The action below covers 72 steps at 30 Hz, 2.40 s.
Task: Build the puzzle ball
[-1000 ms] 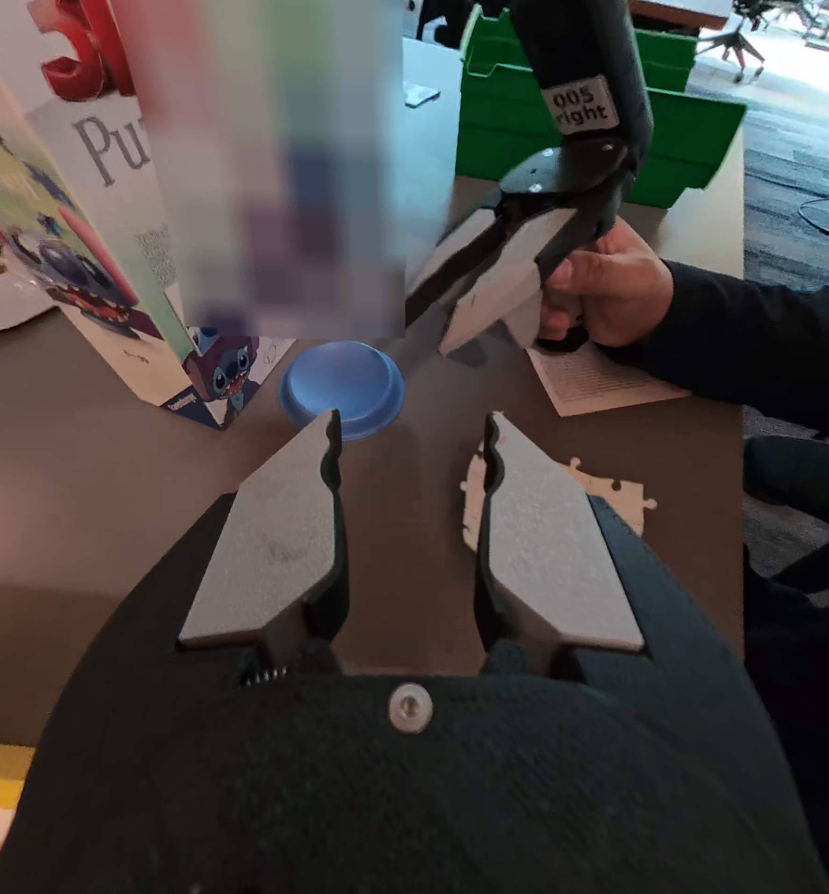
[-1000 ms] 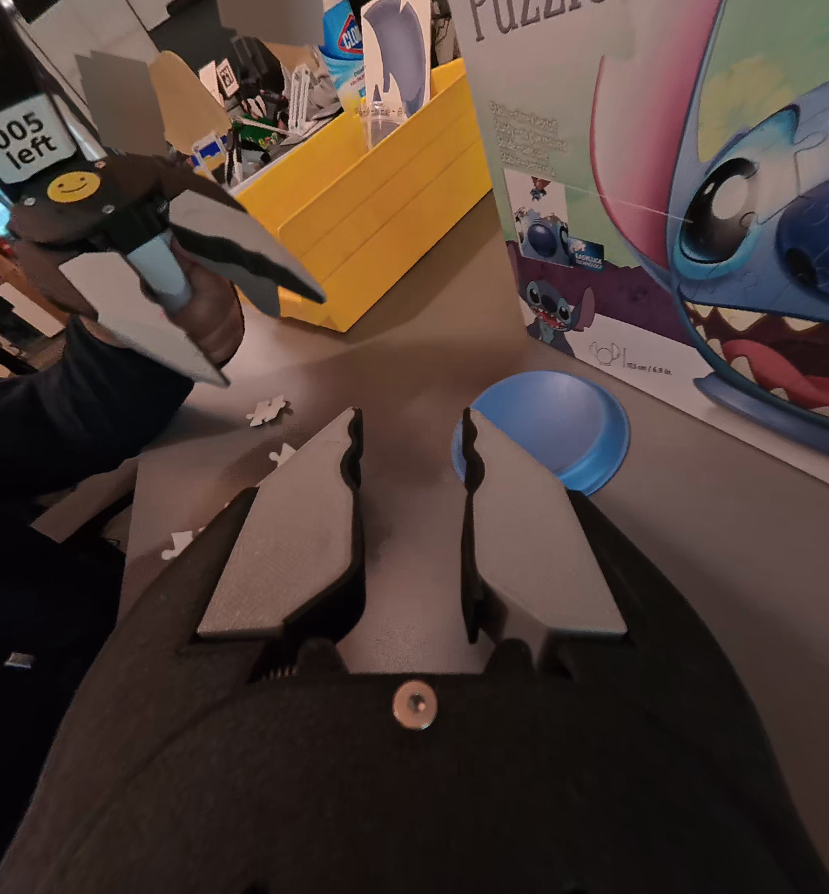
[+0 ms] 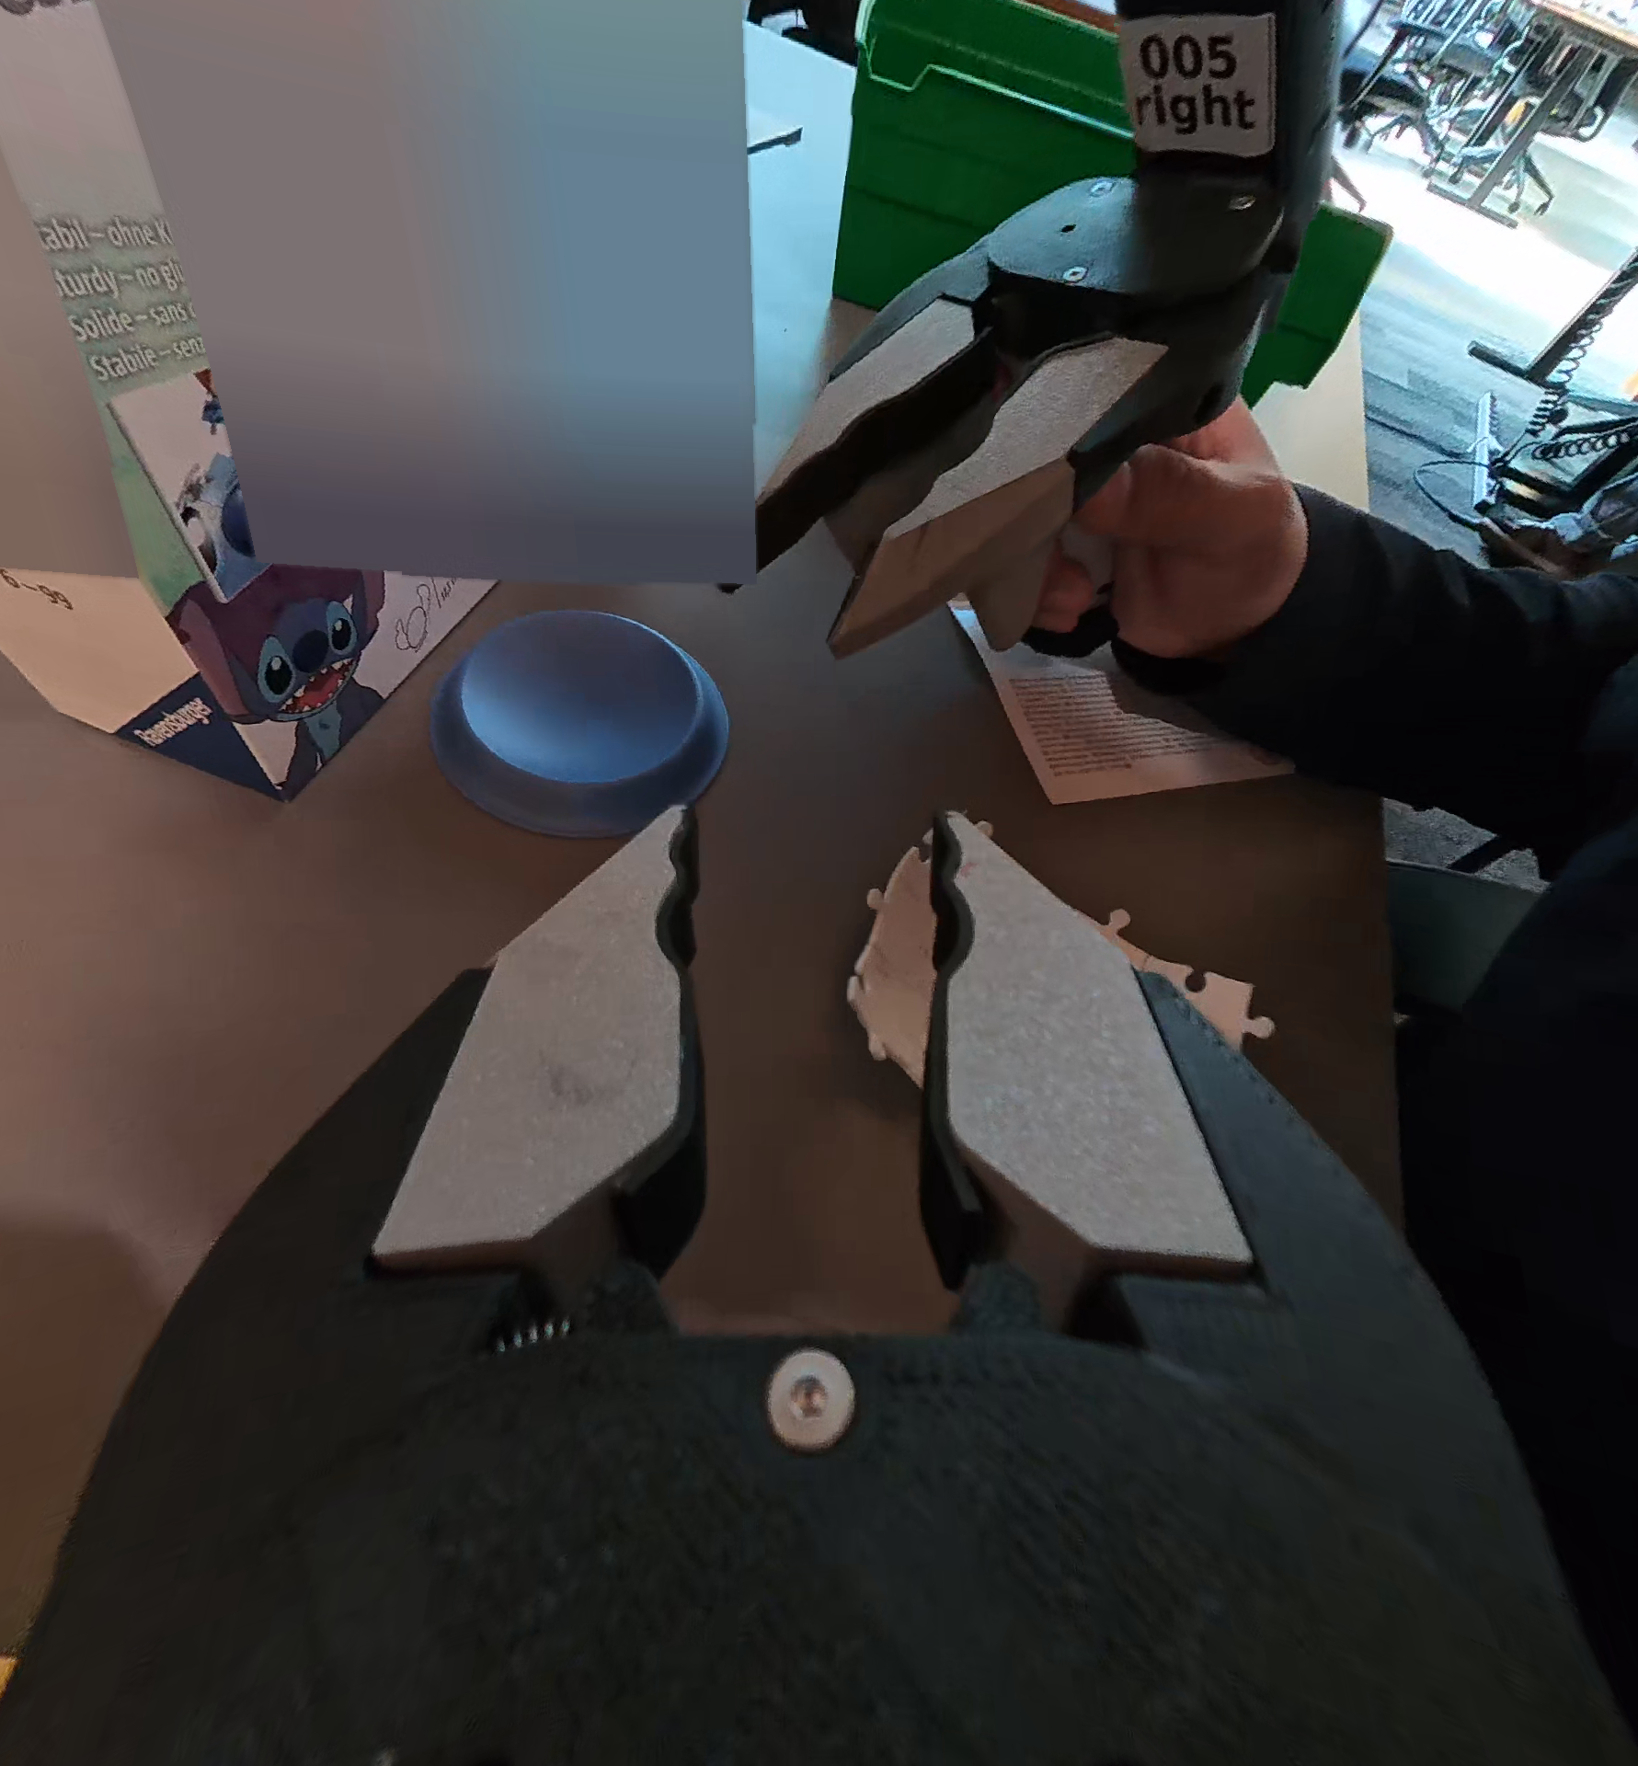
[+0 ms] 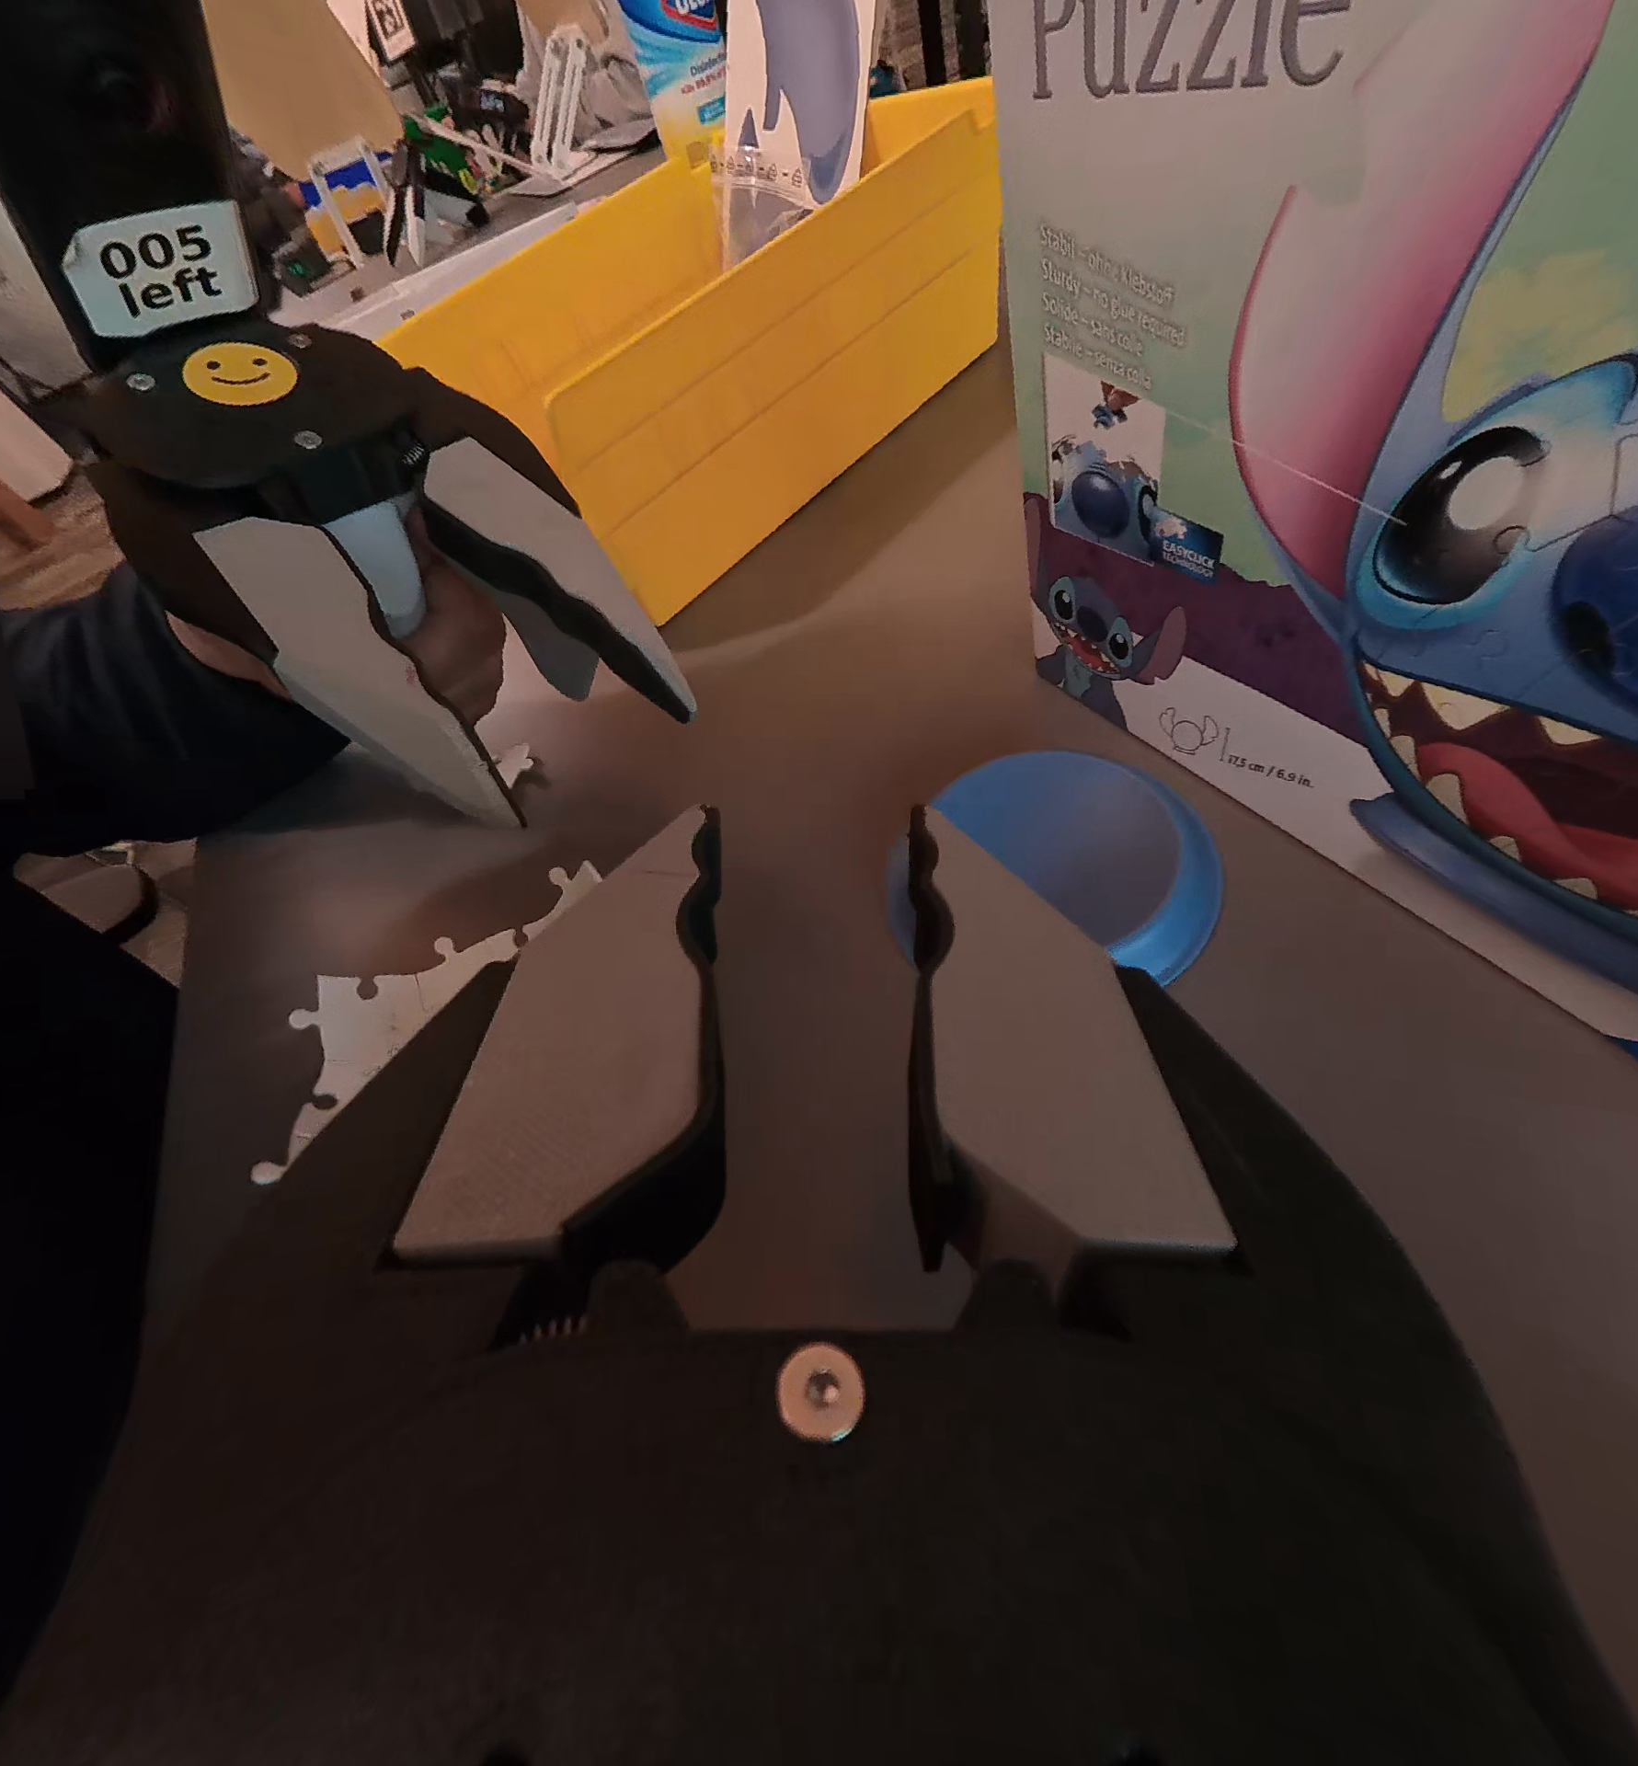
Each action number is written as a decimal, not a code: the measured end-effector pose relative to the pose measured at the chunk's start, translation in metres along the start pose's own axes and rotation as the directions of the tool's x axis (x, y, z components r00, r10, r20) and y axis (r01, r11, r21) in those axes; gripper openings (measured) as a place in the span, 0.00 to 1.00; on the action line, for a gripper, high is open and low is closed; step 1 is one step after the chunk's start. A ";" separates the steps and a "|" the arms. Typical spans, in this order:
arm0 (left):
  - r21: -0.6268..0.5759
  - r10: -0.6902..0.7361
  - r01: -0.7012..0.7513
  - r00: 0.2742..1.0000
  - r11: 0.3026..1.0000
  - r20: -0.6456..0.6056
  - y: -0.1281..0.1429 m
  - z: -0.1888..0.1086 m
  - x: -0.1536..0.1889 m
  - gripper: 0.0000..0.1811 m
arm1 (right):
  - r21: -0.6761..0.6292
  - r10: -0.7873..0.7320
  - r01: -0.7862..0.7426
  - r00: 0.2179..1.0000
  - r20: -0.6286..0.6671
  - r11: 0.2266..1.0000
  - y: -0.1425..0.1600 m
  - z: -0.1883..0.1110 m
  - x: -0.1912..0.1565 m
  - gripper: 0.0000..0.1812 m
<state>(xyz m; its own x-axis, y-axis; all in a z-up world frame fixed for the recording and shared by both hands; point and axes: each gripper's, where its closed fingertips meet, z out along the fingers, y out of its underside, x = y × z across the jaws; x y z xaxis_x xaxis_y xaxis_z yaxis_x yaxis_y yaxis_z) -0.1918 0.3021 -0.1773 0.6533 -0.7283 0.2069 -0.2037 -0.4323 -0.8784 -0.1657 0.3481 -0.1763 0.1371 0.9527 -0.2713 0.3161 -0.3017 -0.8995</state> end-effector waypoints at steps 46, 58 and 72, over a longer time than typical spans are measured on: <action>-0.106 0.034 -0.041 0.997 0.994 -0.067 0.016 0.009 0.032 0.26 | 0.037 -0.029 0.032 0.997 -0.067 0.999 0.002 0.002 0.017 0.17; -0.059 -0.043 0.036 0.991 0.998 -0.123 0.012 0.007 0.037 0.26 | 0.007 -0.087 0.088 0.991 -0.101 0.996 0.004 0.000 0.012 0.17; -0.060 -0.042 0.058 0.971 0.997 0.237 -0.017 -0.115 -0.027 0.31 | 0.128 0.016 0.001 0.992 -0.126 0.992 -0.013 -0.012 0.017 0.16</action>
<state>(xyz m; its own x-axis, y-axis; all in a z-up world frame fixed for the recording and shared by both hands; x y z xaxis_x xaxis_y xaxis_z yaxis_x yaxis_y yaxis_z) -0.2900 0.2678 -0.1187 0.8156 -0.5626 0.1353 -0.2094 -0.5048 -0.8375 -0.1559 0.3673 -0.1653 0.2596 0.9354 -0.2400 0.1938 -0.2939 -0.9360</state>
